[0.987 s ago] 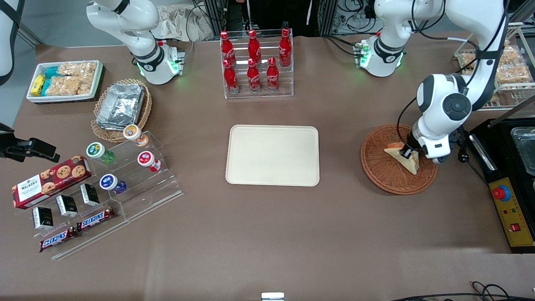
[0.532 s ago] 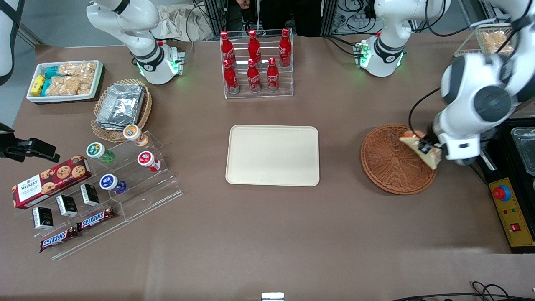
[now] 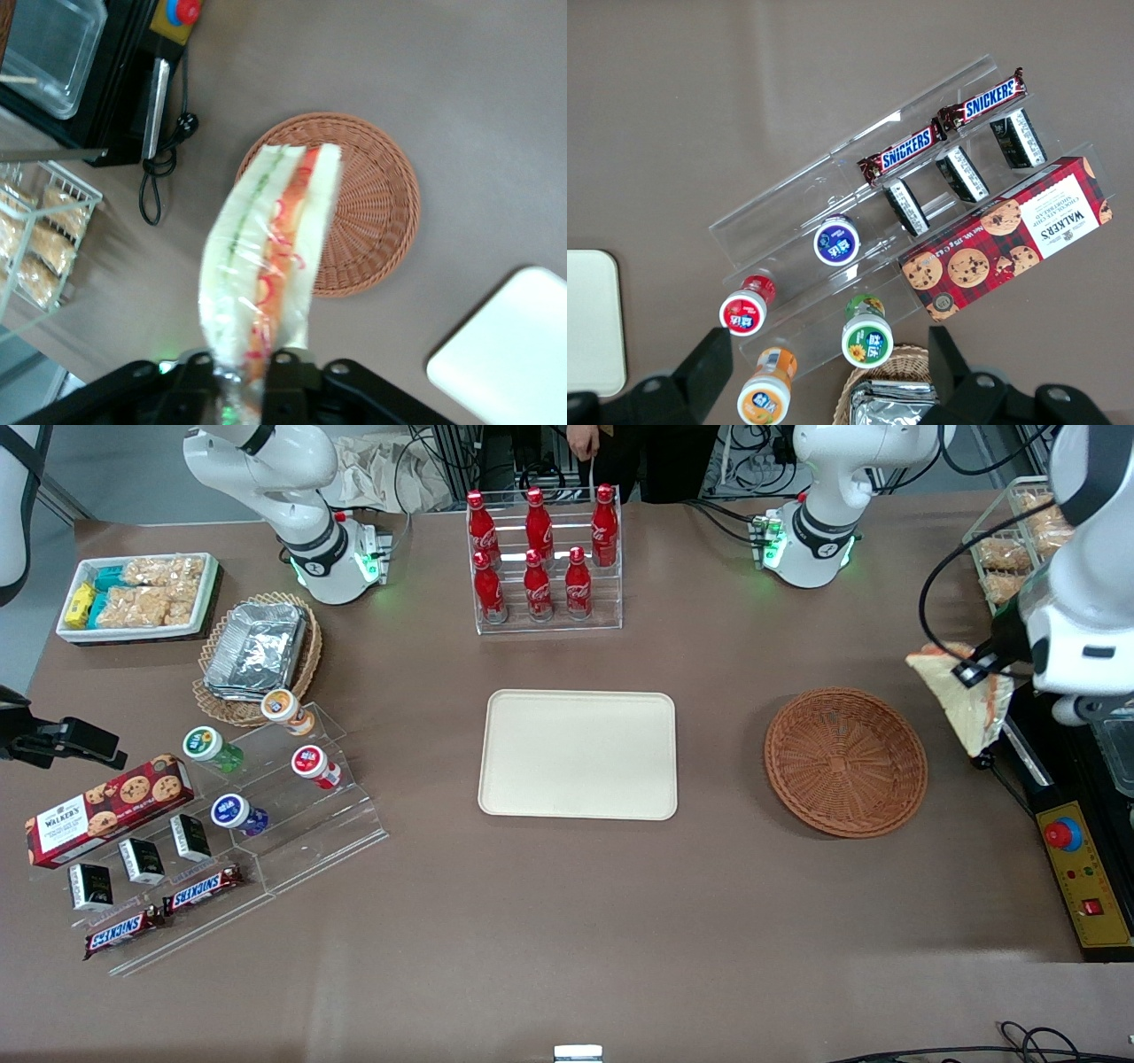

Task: Place sandwich from basket to tray
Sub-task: 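Carry the held sandwich over to the cream tray, then lower the sandwich onto the tray and open the left gripper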

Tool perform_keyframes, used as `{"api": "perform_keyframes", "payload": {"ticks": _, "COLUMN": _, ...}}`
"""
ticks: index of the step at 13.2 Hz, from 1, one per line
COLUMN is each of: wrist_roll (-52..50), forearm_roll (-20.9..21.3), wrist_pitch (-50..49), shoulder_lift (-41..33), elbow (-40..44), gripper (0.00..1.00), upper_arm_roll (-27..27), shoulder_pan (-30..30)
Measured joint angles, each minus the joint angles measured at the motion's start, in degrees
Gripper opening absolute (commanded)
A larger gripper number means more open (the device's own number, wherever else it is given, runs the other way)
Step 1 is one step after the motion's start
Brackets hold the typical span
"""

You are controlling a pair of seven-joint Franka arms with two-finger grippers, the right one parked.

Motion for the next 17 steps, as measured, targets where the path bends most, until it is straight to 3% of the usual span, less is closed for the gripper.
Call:
{"api": "perform_keyframes", "payload": {"ticks": 3, "wrist_roll": 3.2, "forearm_roll": -0.3, "wrist_pitch": -0.4, "shoulder_lift": 2.4, "elbow": -0.3, "gripper": 0.11, "upper_arm_roll": -9.0, "shoulder_pan": -0.2}}
{"api": "perform_keyframes", "payload": {"ticks": 7, "wrist_roll": 2.8, "forearm_roll": 0.5, "wrist_pitch": 4.6, "shoulder_lift": 11.8, "elbow": -1.3, "gripper": 0.10, "upper_arm_roll": -21.6, "shoulder_pan": -1.8}}
{"api": "perform_keyframes", "payload": {"ticks": 14, "wrist_roll": -11.0, "forearm_roll": 10.4, "wrist_pitch": 23.6, "shoulder_lift": 31.8, "elbow": -1.9, "gripper": 0.10, "upper_arm_roll": -22.7, "shoulder_pan": -13.4}}
{"api": "perform_keyframes", "payload": {"ticks": 15, "wrist_roll": -13.2, "forearm_roll": 12.2, "wrist_pitch": 25.2, "shoulder_lift": 34.2, "elbow": -1.9, "gripper": 0.17, "upper_arm_roll": -22.7, "shoulder_pan": -14.1}}
{"api": "perform_keyframes", "payload": {"ticks": 17, "wrist_roll": -15.9, "forearm_roll": 15.7, "wrist_pitch": 27.1, "shoulder_lift": 38.2, "elbow": -2.0, "gripper": 0.99, "upper_arm_roll": -22.7, "shoulder_pan": -15.0}}
